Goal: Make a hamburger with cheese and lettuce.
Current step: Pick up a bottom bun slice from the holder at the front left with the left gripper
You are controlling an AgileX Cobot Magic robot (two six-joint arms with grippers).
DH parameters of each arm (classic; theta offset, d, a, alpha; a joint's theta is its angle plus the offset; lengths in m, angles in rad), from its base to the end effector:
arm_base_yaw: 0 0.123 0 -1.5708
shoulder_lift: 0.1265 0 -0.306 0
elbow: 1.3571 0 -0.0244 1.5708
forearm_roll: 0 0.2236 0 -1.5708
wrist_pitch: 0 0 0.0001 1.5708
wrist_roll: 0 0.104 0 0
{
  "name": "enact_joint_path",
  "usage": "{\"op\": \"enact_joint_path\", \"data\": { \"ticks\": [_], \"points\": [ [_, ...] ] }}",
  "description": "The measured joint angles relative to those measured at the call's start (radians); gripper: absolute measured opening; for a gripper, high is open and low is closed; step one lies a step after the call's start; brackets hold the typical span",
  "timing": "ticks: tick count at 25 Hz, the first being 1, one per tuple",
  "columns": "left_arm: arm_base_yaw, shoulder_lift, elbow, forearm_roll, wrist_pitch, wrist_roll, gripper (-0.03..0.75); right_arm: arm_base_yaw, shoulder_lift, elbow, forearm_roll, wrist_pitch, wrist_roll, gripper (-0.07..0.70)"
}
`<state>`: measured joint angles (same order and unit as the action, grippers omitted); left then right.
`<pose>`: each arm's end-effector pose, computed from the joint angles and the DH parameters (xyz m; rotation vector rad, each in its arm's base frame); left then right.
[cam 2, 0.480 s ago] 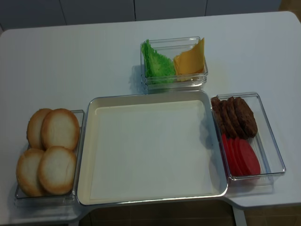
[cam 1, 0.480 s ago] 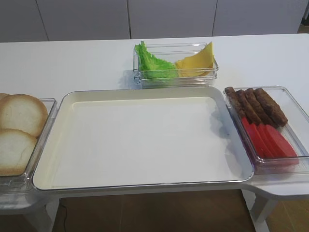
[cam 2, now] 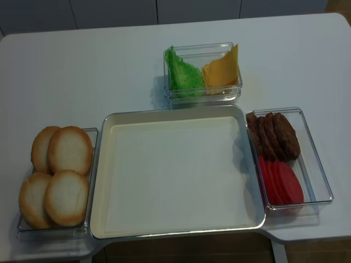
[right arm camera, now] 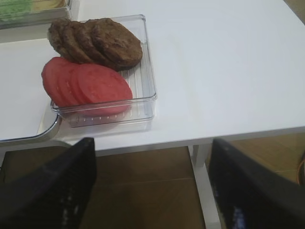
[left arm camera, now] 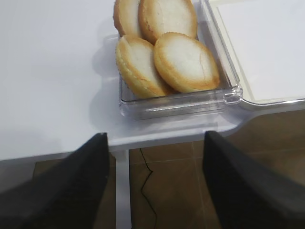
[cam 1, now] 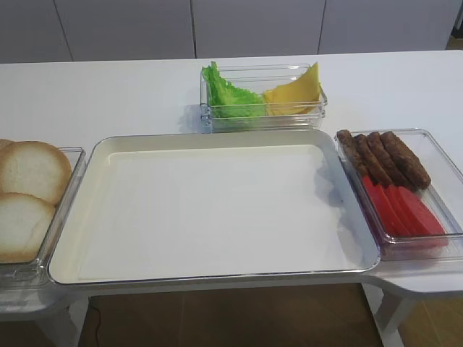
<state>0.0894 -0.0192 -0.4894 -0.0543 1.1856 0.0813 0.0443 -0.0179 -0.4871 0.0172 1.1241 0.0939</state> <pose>-0.0459 -0.0094 0.2436 -0.0018 2.1594 0.0324 -0.0427 -0.0003 0.2484 0.0507 2.1037 0.1038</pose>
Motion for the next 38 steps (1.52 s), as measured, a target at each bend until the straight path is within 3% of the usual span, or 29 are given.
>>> {"op": "enact_joint_path", "data": {
  "ticks": [7,12,16,19,24,31,38],
  "points": [
    [0.0,0.0,0.0,0.0,-0.008,-0.032,0.461,0.0,0.0,0.0,0.0,0.0,0.0,0.559],
    [0.0,0.026,-0.049,-0.002,-0.08,-0.141,0.461,0.0,0.0,0.0,0.0,0.0,0.0,0.559],
    [0.0,0.164,-0.102,-0.002,-0.126,-0.18,0.461,0.0,0.0,0.0,0.0,0.0,0.0,0.559],
    [0.0,0.356,-0.149,-0.002,-0.208,-0.24,0.461,0.0,0.0,0.0,0.0,0.0,0.0,0.559],
    [0.0,0.583,-0.214,-0.002,-0.254,-0.294,0.461,0.0,0.0,0.0,0.0,0.0,0.0,0.559],
    [0.002,0.971,-0.415,-0.002,-0.249,-0.272,0.461,0.0,0.0,0.0,0.0,0.0,0.0,0.559],
    [0.097,1.268,-0.631,-0.06,-0.148,-0.088,0.461,0.0,0.0,0.0,0.0,0.0,0.0,0.559]
  ]
}}
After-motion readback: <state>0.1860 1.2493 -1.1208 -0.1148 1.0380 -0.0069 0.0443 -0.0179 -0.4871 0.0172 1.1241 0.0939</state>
